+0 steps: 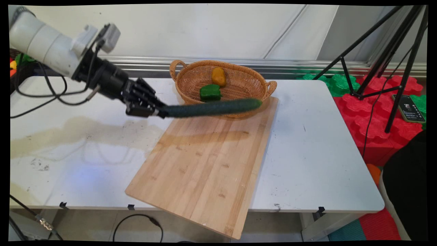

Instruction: Place the picked object on the cutting board

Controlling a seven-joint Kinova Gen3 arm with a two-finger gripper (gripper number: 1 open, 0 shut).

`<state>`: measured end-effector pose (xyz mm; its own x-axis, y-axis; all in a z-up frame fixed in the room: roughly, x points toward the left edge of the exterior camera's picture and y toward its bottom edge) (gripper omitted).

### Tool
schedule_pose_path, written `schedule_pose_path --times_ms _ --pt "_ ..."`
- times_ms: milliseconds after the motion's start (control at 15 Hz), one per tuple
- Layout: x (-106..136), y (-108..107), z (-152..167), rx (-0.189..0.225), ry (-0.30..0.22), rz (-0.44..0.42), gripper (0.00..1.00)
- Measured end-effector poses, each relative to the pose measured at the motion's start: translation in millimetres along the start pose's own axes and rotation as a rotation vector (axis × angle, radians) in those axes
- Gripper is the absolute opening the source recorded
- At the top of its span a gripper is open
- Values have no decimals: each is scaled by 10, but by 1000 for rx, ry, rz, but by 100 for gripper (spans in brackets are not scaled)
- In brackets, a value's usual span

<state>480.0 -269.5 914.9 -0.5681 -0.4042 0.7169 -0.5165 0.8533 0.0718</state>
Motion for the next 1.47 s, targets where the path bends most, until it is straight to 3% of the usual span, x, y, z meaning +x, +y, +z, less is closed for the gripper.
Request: schedule_pose_path --times_ms 400,667,1267,1333,1467 --pt "-275 307 367 -36 -74 -36 0" --pt "-420 381 658 -46 -127 -45 0" --pt "-602 411 1167 -14 -163 -107 0" --pt "-618 411 1189 -12 -165 -107 100" --pt "-647 402 1219 -7 -167 -103 100"
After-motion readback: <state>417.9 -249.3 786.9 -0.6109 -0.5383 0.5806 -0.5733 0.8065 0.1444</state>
